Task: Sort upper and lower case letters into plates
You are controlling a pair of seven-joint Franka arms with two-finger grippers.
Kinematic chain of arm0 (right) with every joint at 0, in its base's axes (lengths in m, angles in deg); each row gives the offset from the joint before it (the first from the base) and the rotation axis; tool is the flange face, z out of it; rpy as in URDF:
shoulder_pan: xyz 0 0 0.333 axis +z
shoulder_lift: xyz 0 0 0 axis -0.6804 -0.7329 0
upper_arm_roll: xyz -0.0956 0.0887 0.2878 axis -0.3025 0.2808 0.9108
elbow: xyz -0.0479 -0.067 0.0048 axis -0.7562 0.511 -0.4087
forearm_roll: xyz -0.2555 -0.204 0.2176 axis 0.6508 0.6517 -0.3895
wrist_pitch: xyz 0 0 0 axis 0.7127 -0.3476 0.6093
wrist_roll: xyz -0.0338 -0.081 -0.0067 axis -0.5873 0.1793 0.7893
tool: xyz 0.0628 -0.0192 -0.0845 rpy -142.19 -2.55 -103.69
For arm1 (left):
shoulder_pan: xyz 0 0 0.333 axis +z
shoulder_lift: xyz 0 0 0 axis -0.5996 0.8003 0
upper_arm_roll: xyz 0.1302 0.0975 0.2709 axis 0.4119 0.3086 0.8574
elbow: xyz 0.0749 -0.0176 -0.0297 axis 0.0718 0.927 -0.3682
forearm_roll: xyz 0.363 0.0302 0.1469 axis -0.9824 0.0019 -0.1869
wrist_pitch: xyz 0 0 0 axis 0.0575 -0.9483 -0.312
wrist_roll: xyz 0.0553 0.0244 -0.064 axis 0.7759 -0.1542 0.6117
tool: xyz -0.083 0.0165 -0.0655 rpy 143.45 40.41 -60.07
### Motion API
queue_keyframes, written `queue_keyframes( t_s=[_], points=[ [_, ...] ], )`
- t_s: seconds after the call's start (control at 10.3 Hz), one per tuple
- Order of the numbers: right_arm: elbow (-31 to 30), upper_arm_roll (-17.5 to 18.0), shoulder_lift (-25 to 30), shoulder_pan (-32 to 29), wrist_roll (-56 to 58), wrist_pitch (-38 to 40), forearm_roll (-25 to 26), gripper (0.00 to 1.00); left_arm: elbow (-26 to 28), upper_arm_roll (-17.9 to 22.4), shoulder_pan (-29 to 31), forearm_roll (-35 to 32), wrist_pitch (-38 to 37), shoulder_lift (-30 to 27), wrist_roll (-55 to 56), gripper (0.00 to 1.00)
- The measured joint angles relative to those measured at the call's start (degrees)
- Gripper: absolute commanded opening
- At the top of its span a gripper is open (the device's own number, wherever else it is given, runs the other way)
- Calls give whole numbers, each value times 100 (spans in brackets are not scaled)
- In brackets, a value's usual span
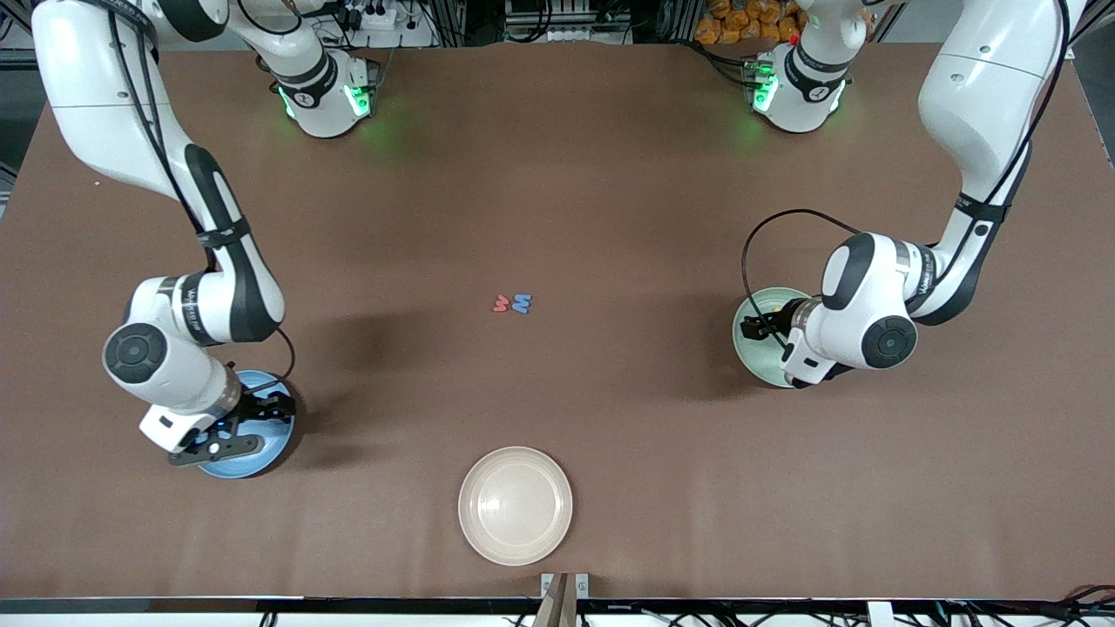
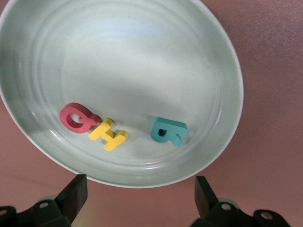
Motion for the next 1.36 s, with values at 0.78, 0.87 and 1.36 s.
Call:
queue_keyframes(
  t_s=[0.78, 0.87, 1.36],
  points=[
    [-142, 447, 148, 1159, -384, 543, -1, 100, -447, -50, -1919, 1528, 1615, 550, 3217, 100],
    [-216, 446, 252, 1149, -462, 582, -1, 100, -546, -44, -2156, 1616, 1966, 701, 3918, 100],
    [-395, 393, 505, 305, -673, 843, 2, 100, -1270, -37, -3009, 1920, 2913, 1331, 6289, 100]
  ],
)
